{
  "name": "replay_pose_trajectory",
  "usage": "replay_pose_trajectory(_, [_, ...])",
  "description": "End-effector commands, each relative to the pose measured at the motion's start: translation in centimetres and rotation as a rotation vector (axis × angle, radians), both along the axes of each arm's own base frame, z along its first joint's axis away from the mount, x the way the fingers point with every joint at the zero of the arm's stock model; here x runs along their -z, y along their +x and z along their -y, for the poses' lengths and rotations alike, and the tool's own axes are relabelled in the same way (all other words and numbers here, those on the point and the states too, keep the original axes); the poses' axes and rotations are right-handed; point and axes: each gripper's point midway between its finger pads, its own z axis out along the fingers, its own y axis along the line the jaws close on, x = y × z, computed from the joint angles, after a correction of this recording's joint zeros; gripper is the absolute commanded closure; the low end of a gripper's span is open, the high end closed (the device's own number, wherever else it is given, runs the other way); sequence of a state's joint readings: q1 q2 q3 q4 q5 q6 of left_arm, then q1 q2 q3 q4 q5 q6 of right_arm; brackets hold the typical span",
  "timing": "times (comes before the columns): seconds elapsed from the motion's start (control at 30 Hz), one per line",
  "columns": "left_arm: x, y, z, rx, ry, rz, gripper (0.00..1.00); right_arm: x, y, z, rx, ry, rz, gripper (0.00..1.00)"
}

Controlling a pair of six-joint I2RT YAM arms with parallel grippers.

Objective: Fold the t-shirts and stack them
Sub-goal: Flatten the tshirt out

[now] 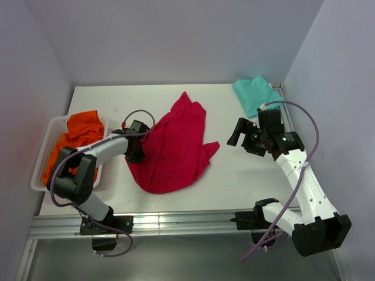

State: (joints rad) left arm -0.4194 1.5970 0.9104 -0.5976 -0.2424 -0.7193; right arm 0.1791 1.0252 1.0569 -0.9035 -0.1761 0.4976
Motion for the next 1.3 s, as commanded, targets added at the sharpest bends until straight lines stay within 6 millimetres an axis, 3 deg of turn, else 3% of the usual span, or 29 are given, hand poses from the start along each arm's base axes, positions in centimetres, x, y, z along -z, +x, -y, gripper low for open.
replay_pose_trajectory(0.0, [-1.4,1.0,0.1,-0.014,0.003,0.036,1.0,0.8,0.4,-1.1,-0.025,0.052,0.007,0.01])
replay_pose_trajectory(0.4, [-5.7,-0.5,-0.6,-0.072,-0.039,0.119,1.0,3.9,1.3,-3.9,-0.056,0.136,-0.057,0.05])
replay_pose_trajectory(0.57, [-5.7,-1.1,-0.9,-0.073,-0.039,0.116,1.0,5.8,1.6,-6.9,-0.13,0.109,-0.117,0.06])
replay_pose_trajectory(1.13, [-7.0,-1.8,-0.9,-0.072,-0.068,0.141,1.0,13.7,1.3,-11.1,-0.227,0.047,-0.274,0.11])
replay_pose_trajectory(1.27, [-7.3,-1.9,-1.0,-0.072,-0.072,0.148,1.0,14.3,1.8,-11.6,-0.236,0.031,-0.286,0.12])
